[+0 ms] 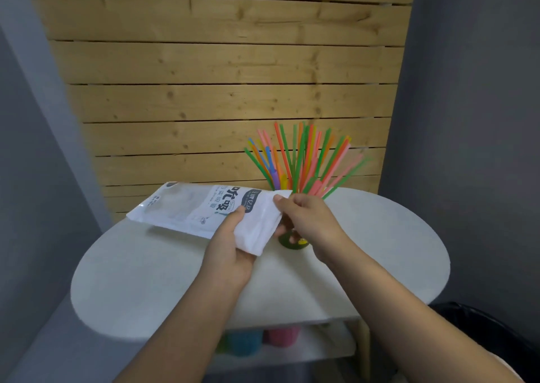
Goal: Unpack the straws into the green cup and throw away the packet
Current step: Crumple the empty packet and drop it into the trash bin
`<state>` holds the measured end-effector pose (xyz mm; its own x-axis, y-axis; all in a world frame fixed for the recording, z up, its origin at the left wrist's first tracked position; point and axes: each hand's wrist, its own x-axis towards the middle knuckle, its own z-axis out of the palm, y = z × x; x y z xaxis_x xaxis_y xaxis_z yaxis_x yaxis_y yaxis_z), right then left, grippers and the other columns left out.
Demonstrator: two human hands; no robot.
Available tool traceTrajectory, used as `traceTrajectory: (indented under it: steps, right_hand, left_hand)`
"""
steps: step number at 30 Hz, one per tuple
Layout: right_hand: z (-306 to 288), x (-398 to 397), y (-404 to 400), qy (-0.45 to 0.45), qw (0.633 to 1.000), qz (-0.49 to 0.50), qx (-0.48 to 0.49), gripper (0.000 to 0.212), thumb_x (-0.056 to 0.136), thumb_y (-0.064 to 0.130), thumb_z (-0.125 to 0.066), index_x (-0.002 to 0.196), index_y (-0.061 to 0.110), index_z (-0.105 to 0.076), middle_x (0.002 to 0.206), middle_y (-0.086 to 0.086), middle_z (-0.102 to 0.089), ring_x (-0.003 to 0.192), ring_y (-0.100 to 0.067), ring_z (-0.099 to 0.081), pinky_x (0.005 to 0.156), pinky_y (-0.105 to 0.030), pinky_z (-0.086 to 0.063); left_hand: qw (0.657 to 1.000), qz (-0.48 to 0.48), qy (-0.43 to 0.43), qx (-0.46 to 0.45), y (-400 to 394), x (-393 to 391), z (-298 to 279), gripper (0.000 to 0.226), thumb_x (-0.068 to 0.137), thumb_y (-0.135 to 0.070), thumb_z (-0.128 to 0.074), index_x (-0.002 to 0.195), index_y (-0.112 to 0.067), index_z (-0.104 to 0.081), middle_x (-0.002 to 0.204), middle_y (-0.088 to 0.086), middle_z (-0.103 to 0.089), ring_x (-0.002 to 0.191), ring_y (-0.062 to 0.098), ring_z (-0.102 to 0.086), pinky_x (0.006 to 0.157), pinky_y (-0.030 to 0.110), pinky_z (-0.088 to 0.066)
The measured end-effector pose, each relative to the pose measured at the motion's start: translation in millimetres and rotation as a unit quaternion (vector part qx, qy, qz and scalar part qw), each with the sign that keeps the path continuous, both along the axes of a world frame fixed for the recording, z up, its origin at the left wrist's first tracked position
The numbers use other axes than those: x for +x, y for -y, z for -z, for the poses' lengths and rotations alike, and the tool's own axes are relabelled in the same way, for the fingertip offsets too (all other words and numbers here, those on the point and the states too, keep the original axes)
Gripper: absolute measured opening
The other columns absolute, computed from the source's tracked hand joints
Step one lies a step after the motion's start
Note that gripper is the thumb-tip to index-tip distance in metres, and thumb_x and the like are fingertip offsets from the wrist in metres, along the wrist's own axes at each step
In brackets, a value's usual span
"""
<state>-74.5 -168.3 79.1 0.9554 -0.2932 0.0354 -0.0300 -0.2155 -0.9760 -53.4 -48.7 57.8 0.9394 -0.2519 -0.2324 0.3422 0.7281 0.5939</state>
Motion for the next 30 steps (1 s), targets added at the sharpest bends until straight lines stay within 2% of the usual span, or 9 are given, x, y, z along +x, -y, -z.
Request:
traceTrajectory:
  steps: [3, 5, 8, 12, 16, 19, 21, 24, 30]
  right_hand:
    - [-5.1, -18.6, 8.9, 0.01, 1.0, 0.02, 0.009, 0.02, 0.091, 0.021, -0.055, 0.078, 0.006, -0.052, 0.065, -0.015, -0.062, 0.041, -0.01, -0.058, 0.037, -0.018, -0.036]
    - [-6.9, -29.9, 15.0, 0.021, 0.999, 0.044, -0.006, 0.024, 0.089, 0.019, -0.054, 0.069, 0.008, -0.046, 0.061, -0.013, -0.061, 0.049, -0.021, -0.058, 0.038, -0.02, -0.037]
    - [-14.4, -50.8, 26.7, 0.036, 0.996, 0.072, -0.025, 0.022, 0.085, 0.016, -0.053, 0.064, 0.011, -0.047, 0.063, -0.014, -0.063, 0.055, -0.026, -0.058, 0.037, -0.018, -0.036]
    - [-34.3, -83.7, 43.3, 0.092, 0.989, 0.106, -0.048, 0.018, 0.08, 0.017, -0.051, 0.07, 0.004, -0.054, 0.063, -0.014, -0.06, 0.045, -0.013, -0.057, 0.037, -0.017, -0.035]
    - [-63.7, -115.7, 62.6, 0.142, 0.974, 0.156, -0.082, 0.029, 0.072, 0.025, -0.05, 0.064, -0.003, -0.047, 0.054, -0.007, -0.048, 0.041, -0.013, -0.047, 0.049, -0.027, -0.03]
    - [-84.8, -135.9, 75.0, 0.17, 0.959, 0.197, -0.11, 0.023, 0.073, 0.022, -0.051, 0.058, 0.008, -0.041, 0.049, 0.002, -0.032, 0.053, -0.018, -0.029, 0.054, -0.03, -0.026]
    - [-96.1, -151.4, 84.1, 0.183, 0.95, 0.219, -0.127, 0.023, 0.074, 0.021, -0.052, 0.058, 0.011, -0.038, 0.05, 0.004, -0.026, 0.051, -0.015, -0.025, 0.052, -0.025, -0.023]
    - [-112.4, -176.8, 98.7, 0.178, 0.942, 0.237, -0.159, 0.026, 0.075, 0.023, -0.05, 0.055, 0.014, -0.036, 0.039, 0.01, -0.029, 0.034, -0.006, -0.029, 0.045, -0.022, -0.023]
    - [-131.3, -215.8, 133.1, 0.12, 0.915, 0.3, -0.243, 0.025, 0.071, 0.026, -0.047, 0.049, 0.015, -0.041, 0.035, 0.004, -0.046, 0.047, -0.018, -0.043, 0.052, -0.026, -0.032]
  left_hand:
    - [1.0, 0.015, 0.0, 0.016, 1.7, -10.9, 4.1, 0.042, 0.094, -0.019, -0.056, 0.135, -0.011, -0.054, 0.119, 0.011, -0.069, 0.101, 0.027, -0.068, 0.073, 0.037, -0.06]
    - [0.999, 0.005, -0.026, 0.032, 2.4, -17.7, 6.5, 0.039, 0.093, -0.023, -0.059, 0.13, -0.013, -0.058, 0.113, 0.009, -0.071, 0.1, 0.025, -0.068, 0.082, 0.04, -0.056]
    - [0.997, -0.018, -0.06, 0.048, 10.6, -32.4, 0.9, 0.024, 0.092, -0.016, -0.06, 0.116, -0.012, -0.06, 0.094, 0.006, -0.069, 0.084, 0.021, -0.066, 0.071, 0.036, -0.055]
    - [0.997, 0.019, -0.054, 0.058, 31.4, -59.6, -18.0, 0.005, 0.094, -0.006, -0.056, 0.093, -0.01, -0.058, 0.09, 0.01, -0.067, 0.083, 0.024, -0.065, 0.066, 0.037, -0.054]
    - [0.993, 0.086, -0.034, 0.071, 55.5, -95.6, -38.8, 0.006, 0.095, -0.006, -0.054, 0.092, -0.007, -0.059, 0.087, 0.012, -0.065, 0.071, 0.023, -0.063, 0.044, 0.027, -0.057]
    - [0.988, 0.135, -0.024, 0.068, 71.1, -119.6, -49.1, 0.009, 0.096, -0.009, -0.054, 0.092, -0.008, -0.061, 0.083, 0.011, -0.065, 0.064, 0.02, -0.061, 0.04, 0.02, -0.052]
    - [0.982, 0.168, -0.026, 0.08, 82.9, -134.9, -56.1, 0.008, 0.096, -0.01, -0.054, 0.093, -0.007, -0.061, 0.081, 0.011, -0.063, 0.063, 0.02, -0.056, 0.038, 0.018, -0.051]
    - [0.971, 0.217, -0.03, 0.097, 102.6, -157.2, -68.0, 0.012, 0.096, -0.012, -0.055, 0.106, -0.005, -0.058, 0.08, 0.012, -0.057, 0.06, 0.02, -0.052, 0.039, 0.02, -0.052]
    - [0.928, 0.346, -0.074, 0.12, 143.5, -198.4, -72.2, 0.029, 0.094, -0.028, -0.06, 0.096, -0.002, -0.047, 0.092, 0.021, -0.053, 0.062, 0.026, -0.058, 0.042, 0.025, -0.054]
